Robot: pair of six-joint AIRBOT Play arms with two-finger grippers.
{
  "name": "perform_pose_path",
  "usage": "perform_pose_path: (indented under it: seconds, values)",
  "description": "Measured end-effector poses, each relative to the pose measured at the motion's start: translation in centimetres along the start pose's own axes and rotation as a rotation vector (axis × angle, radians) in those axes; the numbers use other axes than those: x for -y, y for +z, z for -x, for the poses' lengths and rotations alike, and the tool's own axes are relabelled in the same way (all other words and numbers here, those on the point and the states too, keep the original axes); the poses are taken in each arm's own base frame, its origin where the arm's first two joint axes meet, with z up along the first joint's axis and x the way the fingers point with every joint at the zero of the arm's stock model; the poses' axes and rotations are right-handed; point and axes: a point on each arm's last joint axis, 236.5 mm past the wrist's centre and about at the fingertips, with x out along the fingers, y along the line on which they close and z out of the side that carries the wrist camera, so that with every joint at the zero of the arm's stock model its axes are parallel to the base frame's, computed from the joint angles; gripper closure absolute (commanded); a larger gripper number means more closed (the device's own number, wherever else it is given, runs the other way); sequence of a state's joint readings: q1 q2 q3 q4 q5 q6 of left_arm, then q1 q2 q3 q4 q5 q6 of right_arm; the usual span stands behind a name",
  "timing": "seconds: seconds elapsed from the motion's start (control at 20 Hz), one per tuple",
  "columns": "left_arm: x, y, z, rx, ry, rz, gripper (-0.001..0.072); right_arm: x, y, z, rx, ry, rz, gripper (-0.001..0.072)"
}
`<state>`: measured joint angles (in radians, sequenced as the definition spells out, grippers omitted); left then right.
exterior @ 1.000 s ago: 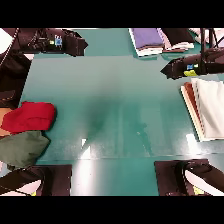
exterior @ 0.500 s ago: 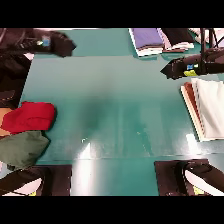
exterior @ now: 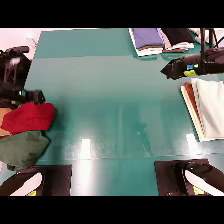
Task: Fold the shirts.
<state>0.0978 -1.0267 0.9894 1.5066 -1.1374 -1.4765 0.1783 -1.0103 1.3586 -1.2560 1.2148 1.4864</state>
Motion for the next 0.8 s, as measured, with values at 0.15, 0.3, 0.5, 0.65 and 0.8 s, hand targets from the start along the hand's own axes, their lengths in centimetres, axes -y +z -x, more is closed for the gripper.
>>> perform_pose_path:
  seconds: [0.15, 0.3, 0.5, 0.65, 0.8]
  values:
    - [-2.7, -3.0, -3.5, -0.033, 0.057, 0.04, 0.0037, 0.0, 0.0, 0.0, 0.0, 0.0, 0.0, 0.0696]
    - [-3.7, -4.3, -5.1, -0.032, 0.083, 0.05, 0.0381, 0.0, 0.1, 0.0, 0.005, 0.0, 0.0, 0.0696]
    - [-4.3, -4.2, -5.0, -0.019, 0.1, 0.055, 0.0683, 0.0, 0.4, 0.1, 0.016, -0.001, 0.001, 0.0696]
    - [-4.4, 0.2, -0.5, 0.109, 0.117, 0.037, 0.0684, -0.5, 2.2, 1.5, 0.068, 0.0, 0.016, 0.0696]
    - [-1.8, 7.1, 8.9, 0.359, 0.11, -0.054, 0.0684, -1.3, 5.5, 4.6, 0.177, -0.001, 0.043, 0.0696]
